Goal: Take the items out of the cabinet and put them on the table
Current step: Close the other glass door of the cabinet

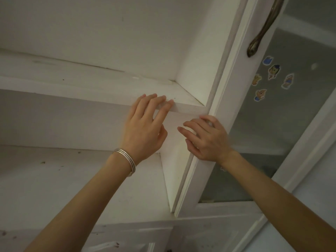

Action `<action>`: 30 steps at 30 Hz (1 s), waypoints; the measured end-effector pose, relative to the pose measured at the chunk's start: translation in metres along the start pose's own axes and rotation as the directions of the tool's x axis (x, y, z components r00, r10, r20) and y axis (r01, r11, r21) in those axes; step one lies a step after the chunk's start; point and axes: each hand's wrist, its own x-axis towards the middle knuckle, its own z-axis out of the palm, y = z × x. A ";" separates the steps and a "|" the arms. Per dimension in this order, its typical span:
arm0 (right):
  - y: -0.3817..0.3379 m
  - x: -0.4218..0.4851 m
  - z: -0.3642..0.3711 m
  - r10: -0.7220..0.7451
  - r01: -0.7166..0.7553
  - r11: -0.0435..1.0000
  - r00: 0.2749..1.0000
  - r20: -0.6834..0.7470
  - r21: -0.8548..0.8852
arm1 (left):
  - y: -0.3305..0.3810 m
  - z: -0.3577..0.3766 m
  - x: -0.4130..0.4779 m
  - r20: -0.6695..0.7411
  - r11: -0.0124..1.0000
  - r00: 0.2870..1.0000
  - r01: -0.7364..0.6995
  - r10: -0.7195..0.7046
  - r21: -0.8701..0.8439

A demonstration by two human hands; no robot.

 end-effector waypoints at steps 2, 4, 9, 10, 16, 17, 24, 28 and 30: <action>-0.001 0.002 0.003 0.019 -0.019 1.000 1.000 0.022 -0.002 | 0.000 -0.001 0.000 -0.003 1.000 1.000 0.006 -0.006 -0.006; -0.002 0.001 0.002 0.015 -0.015 1.000 1.000 0.020 0.003 | -0.001 -0.001 0.000 -0.004 1.000 1.000 0.000 0.000 -0.005; -0.001 0.001 0.001 0.004 -0.003 1.000 1.000 -0.017 0.020 | 0.000 0.000 -0.001 -0.017 1.000 1.000 0.008 -0.008 -0.017; -0.001 0.001 0.002 0.000 0.001 1.000 1.000 -0.019 0.020 | 0.001 0.001 -0.001 -0.022 1.000 1.000 0.010 -0.010 -0.021; 0.002 0.000 0.008 -0.029 0.029 0.999 1.000 -0.010 -0.017 | 0.003 0.008 0.000 -0.077 0.999 0.996 0.041 -0.043 -0.029; 0.002 0.001 0.008 -0.024 0.023 0.999 1.000 -0.006 -0.029 | 0.005 0.008 0.001 -0.081 0.998 0.995 0.053 -0.056 -0.039; -0.003 0.003 0.003 0.014 -0.015 0.998 1.000 -0.013 -0.060 | 0.004 0.000 0.000 -0.053 0.998 0.998 0.027 -0.029 -0.051; -0.002 0.003 0.003 0.032 -0.027 0.996 0.998 0.051 -0.082 | 0.006 0.000 0.001 -0.076 0.996 0.996 0.045 -0.051 -0.072; -0.005 0.003 -0.001 0.066 -0.054 0.993 0.992 0.109 -0.104 | 0.009 -0.001 0.001 -0.067 0.995 0.996 0.051 -0.057 -0.083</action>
